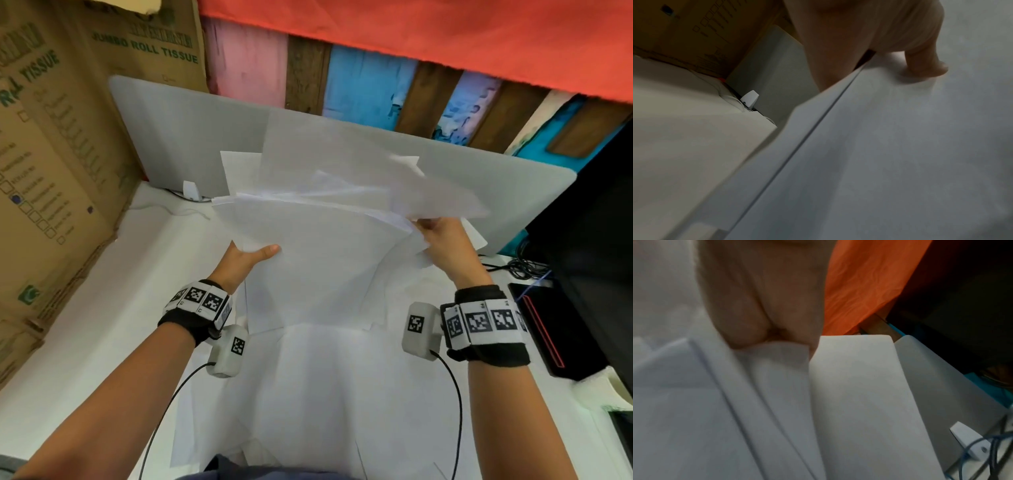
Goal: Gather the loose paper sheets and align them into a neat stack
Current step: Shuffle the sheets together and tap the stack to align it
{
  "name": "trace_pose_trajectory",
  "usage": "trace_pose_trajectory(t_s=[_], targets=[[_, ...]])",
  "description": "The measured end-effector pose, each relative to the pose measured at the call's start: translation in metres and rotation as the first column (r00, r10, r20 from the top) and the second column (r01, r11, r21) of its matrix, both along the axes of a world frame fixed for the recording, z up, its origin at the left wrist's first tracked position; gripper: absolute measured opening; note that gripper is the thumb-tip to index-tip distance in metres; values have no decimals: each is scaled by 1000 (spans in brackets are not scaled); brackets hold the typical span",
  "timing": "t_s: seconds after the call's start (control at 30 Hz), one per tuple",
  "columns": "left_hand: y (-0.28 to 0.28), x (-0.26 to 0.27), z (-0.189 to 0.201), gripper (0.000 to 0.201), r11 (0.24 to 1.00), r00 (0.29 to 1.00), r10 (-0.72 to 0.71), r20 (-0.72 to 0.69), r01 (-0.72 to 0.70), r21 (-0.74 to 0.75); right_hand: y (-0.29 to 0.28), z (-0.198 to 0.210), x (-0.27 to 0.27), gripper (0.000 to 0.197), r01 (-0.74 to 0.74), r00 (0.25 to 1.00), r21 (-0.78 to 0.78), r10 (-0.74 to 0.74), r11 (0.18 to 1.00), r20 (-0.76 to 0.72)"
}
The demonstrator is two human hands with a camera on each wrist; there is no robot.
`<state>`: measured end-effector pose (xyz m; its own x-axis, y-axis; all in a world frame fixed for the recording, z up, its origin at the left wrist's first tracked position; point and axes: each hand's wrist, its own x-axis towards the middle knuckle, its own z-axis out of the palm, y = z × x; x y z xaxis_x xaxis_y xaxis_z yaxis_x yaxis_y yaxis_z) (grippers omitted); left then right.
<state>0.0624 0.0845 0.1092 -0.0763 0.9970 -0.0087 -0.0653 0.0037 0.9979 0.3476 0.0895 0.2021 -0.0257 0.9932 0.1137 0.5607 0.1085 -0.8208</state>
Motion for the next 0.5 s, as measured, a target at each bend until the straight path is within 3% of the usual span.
trace_pose_trajectory(t_s=[0.07, 0.17, 0.23, 0.33, 0.4, 0.5], targets=[[0, 2, 2, 32, 1000, 1000, -16, -9, 16, 7, 6, -5, -5, 8, -45, 995, -55, 49, 997, 85], [-1, 2, 3, 40, 1000, 999, 16, -29, -15, 20, 6, -4, -3, 19, 9, 1000, -62, -9, 998, 2], [-1, 1, 3, 40, 999, 999, 35, -17, -34, 12, 3, -4, 14, 26, 139, 986, 130, -125, 982, -111], [-1, 0, 2, 32, 999, 1000, 25, -2, -25, -20, 1, -8, 44, 42, 266, 945, 325, -312, 908, 97], [1, 1, 2, 32, 999, 1000, 14, -4, -14, -33, 3, -13, 53, 46, 256, 938, 262, -305, 931, 166], [3, 1, 3, 42, 999, 1000, 15, 5, -14, -43, 4, -15, 53, 29, 209, 963, 184, -235, 961, 129]])
